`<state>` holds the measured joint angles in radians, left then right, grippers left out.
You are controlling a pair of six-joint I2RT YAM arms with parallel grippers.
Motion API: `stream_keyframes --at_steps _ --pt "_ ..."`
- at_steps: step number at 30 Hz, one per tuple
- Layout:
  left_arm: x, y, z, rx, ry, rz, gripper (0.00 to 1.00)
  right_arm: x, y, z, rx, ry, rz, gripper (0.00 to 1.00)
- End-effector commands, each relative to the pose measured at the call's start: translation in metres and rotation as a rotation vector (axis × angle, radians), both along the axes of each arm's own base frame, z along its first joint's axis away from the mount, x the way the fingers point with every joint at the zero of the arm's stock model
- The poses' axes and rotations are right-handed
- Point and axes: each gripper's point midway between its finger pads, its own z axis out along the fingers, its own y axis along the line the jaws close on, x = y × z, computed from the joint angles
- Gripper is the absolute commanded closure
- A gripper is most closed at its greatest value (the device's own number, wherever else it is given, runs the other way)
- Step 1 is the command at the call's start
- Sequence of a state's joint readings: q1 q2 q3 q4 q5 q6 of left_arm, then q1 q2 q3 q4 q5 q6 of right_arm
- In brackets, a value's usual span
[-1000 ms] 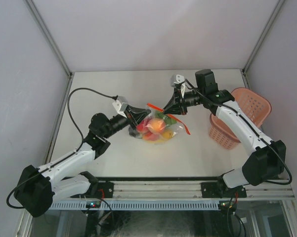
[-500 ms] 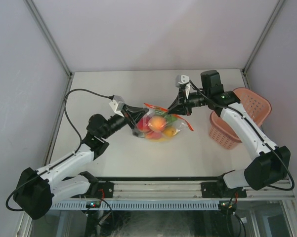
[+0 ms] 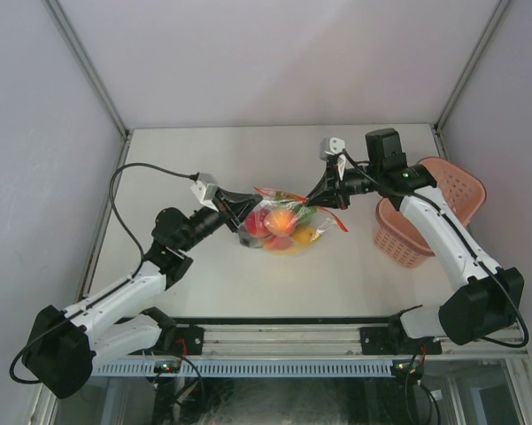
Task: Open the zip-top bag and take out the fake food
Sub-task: Unzip the zipper food storage bag at the center of the board.
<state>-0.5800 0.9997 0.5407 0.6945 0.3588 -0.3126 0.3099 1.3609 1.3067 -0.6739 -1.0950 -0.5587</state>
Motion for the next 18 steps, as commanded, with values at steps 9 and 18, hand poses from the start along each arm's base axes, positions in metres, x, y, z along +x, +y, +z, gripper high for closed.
stream_keyframes --at_steps 9,18 --pt "0.0125 0.025 0.0265 -0.08 -0.064 0.112 1.0 -0.0001 -0.0181 0.0054 -0.019 -0.055 -0.042 1.0" --pt "0.0148 0.03 0.0263 -0.092 -0.051 0.124 1.0 0.0006 -0.0217 0.0038 -0.027 -0.057 -0.048 1.0"
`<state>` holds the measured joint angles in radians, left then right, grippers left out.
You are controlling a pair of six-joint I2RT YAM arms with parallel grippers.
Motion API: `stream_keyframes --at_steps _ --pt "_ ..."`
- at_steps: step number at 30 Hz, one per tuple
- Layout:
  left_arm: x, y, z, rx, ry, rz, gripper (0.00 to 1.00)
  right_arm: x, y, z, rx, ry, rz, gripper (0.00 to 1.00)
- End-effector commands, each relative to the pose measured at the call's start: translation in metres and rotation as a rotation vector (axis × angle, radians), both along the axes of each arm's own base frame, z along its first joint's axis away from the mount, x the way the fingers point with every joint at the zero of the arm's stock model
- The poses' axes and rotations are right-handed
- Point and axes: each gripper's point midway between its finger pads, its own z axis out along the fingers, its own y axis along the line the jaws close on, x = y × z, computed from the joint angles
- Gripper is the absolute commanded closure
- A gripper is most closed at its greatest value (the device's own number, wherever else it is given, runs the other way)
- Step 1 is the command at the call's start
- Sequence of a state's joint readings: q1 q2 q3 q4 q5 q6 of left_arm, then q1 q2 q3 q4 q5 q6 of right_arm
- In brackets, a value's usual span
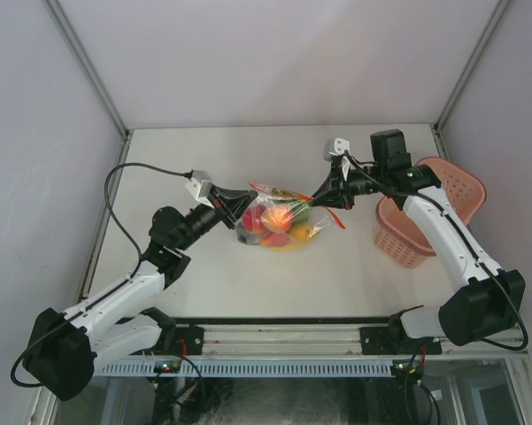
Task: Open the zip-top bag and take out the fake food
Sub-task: Unzip the zipper food storage bag at the center of the board.
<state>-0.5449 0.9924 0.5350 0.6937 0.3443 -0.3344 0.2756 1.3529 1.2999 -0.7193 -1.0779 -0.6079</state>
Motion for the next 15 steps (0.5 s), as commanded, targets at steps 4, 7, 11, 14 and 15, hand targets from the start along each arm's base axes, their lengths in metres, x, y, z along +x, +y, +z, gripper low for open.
stream_keyframes --at_steps 4,7,11,14,15 --pt "0.007 0.0202 0.0261 -0.076 -0.066 0.085 1.0 -0.0033 -0.0107 0.01 -0.004 -0.053 -0.018 1.0" --pt "0.0079 0.0215 0.0268 -0.078 -0.065 0.089 1.0 -0.0027 -0.0124 0.0103 -0.004 -0.057 -0.022 1.0" --pt "0.0089 0.0224 0.0268 -0.081 -0.062 0.09 1.0 -0.0019 -0.0147 0.0096 -0.006 -0.057 -0.028 1.0" --pt "0.0095 0.0238 0.0263 -0.083 -0.059 0.094 1.0 -0.0021 -0.0155 0.0097 -0.008 -0.058 -0.028 1.0" --pt "0.0092 0.0241 0.0256 -0.083 -0.057 0.095 1.0 -0.0021 -0.0158 0.0096 -0.007 -0.058 -0.029 1.0"
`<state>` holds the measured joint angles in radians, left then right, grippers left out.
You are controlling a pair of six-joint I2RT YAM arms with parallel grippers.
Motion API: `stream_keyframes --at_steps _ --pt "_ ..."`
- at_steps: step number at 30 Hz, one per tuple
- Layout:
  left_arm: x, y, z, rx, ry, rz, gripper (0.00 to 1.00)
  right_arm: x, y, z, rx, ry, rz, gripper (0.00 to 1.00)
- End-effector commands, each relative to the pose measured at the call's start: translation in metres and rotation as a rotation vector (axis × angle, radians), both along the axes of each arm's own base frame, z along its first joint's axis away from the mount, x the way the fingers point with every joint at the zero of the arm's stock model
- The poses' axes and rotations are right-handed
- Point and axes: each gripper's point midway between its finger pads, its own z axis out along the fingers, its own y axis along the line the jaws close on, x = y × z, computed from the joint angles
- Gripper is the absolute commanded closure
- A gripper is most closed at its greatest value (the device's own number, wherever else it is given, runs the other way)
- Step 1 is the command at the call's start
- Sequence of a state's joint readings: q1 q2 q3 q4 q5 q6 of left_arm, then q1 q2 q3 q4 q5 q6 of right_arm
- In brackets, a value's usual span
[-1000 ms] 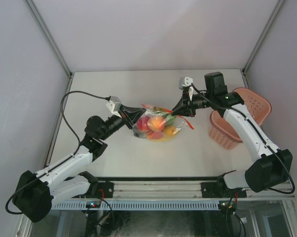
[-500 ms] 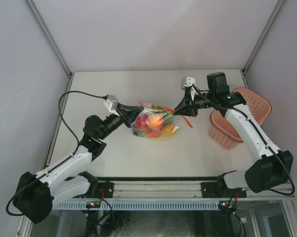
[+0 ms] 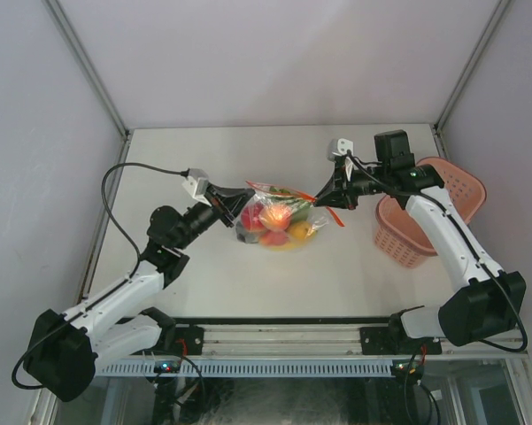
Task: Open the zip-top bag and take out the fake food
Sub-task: Unzip the zipper food storage bag at the center of the board.
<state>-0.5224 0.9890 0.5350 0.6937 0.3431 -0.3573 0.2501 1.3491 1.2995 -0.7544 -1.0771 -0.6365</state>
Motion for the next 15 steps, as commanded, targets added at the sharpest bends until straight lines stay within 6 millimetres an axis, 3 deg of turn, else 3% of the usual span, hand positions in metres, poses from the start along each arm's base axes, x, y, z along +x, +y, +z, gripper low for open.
stream_keyframes --at_steps 1,15 --pt "0.0048 0.0183 0.0243 -0.067 -0.07 0.077 1.0 -0.0034 -0.0075 0.0125 0.003 -0.062 -0.012 1.0" --pt "0.0023 0.0209 0.0268 -0.084 -0.066 0.079 1.0 -0.0046 -0.0122 0.0137 0.006 -0.068 -0.019 1.0"
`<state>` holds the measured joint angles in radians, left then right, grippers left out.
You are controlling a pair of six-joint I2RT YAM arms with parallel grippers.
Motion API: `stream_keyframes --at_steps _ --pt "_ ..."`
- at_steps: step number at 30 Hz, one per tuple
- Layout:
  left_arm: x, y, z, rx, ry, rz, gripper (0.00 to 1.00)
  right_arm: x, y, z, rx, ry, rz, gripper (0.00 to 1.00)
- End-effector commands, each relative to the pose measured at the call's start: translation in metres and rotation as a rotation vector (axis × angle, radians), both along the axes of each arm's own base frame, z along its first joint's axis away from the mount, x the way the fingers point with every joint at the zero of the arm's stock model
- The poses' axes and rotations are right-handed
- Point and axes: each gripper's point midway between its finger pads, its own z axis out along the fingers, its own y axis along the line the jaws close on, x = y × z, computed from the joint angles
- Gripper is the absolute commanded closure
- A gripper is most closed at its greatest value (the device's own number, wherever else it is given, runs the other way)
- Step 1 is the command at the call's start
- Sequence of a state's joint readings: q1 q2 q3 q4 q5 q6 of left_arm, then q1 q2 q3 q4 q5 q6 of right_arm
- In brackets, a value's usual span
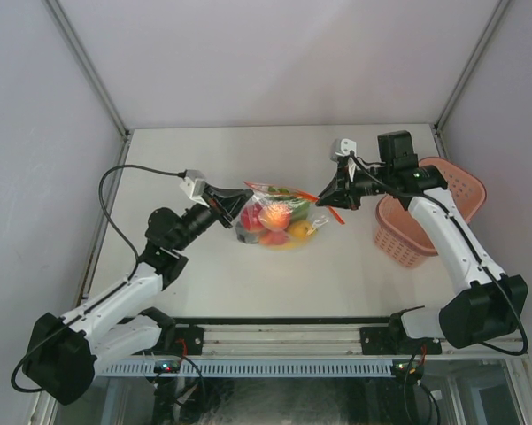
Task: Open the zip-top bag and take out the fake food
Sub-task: Unzip the zipper food storage bag at the center of the board.
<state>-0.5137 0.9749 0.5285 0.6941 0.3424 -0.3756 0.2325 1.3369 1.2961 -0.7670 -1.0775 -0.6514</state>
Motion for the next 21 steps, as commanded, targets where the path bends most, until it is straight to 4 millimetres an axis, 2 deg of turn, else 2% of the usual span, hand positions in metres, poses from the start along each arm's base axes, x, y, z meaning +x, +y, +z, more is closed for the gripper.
stream_keyframes --at_steps 1,21 --pt "0.0031 0.0175 0.0242 -0.069 -0.07 0.074 1.0 -0.0056 -0.0072 0.0118 0.005 -0.057 -0.007 1.0" --pt "-0.0014 0.0213 0.0231 -0.077 -0.075 0.081 1.0 -0.0066 -0.0134 0.0058 -0.016 -0.053 -0.017 1.0"
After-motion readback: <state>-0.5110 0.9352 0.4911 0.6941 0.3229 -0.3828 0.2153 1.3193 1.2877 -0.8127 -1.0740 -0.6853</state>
